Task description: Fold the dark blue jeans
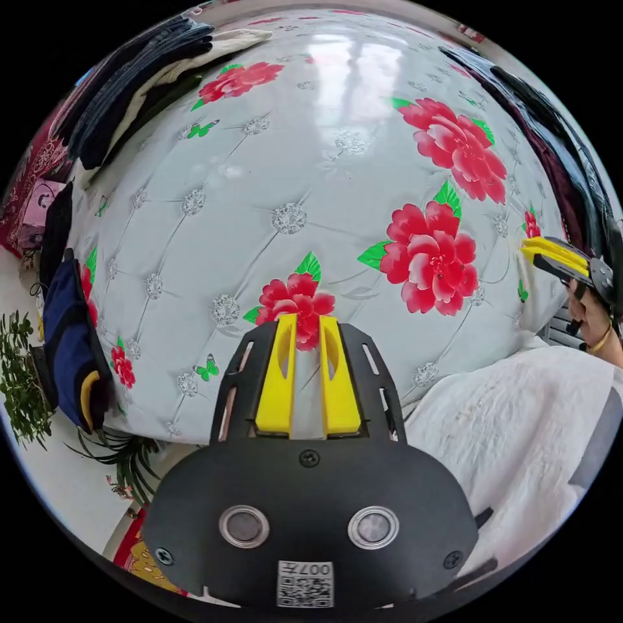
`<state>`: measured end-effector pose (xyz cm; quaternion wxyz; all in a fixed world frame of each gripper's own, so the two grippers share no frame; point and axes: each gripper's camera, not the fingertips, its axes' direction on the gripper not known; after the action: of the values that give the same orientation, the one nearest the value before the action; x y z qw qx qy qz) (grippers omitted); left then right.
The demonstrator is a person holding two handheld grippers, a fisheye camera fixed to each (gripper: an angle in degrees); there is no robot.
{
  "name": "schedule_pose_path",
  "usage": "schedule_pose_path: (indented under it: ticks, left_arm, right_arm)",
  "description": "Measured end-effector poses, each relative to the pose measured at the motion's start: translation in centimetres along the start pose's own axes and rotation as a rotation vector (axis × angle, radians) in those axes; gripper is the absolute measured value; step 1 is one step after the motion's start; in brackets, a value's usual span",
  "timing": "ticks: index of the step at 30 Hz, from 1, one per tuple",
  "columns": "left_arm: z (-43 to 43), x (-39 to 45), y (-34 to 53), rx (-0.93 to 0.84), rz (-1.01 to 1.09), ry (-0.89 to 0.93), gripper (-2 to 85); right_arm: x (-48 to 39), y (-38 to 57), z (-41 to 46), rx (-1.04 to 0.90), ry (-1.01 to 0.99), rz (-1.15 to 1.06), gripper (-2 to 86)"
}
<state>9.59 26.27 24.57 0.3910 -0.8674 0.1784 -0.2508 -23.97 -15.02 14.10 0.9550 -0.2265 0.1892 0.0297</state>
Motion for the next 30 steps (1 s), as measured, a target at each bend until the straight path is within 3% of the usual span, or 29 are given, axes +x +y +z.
schedule_pose_path:
  ticks: [4,9,12,15,18,20,23,25,27,30]
  left_arm:
    - [1.0,1.5,0.2,0.027,-0.018,-0.073,1.1]
    - [2.1,3.7,-0.6,-0.024,-0.031,-0.210,-0.8]
    - [2.2,3.9,-0.3,-0.025,-0.110,-0.130,-0.9]
    - [2.2,4.0,1.4,0.005,-0.204,0.054,-1.0]
    - [2.3,4.3,3.8,0.050,-0.268,0.151,-1.0]
    - [2.2,4.7,5.7,0.066,-0.274,0.125,-0.9]
    - [1.7,4.7,7.3,0.102,-0.284,0.112,-0.8]
    - [0.8,4.3,8.5,0.169,-0.304,0.154,-0.4]
    - [0.0,4.0,8.9,0.233,-0.303,0.205,0.5]
    - [-1.9,3.7,8.9,0.346,-0.243,0.296,4.1]
  right_arm:
    - [8.7,3.0,-7.9,0.245,0.251,0.178,7.6]
    - [27.0,13.0,-24.1,0.532,0.588,0.702,9.8]
    - [34.4,18.6,-29.9,0.604,0.652,0.891,10.2]
    - [40.2,21.4,-30.4,0.478,0.634,0.968,9.5]
    - [43.4,21.6,-28.4,0.339,0.491,0.871,6.9]
    - [42.8,21.3,-29.2,0.345,0.553,0.842,4.4]
    - [38.4,21.1,-33.2,0.569,0.603,0.688,1.6]
    - [34.9,21.2,-36.2,0.753,0.493,0.532,0.7]
    - [31.0,20.3,-39.3,0.926,0.206,0.299,0.2]
    - [25.3,16.3,-39.4,0.959,-0.098,0.007,-0.1]
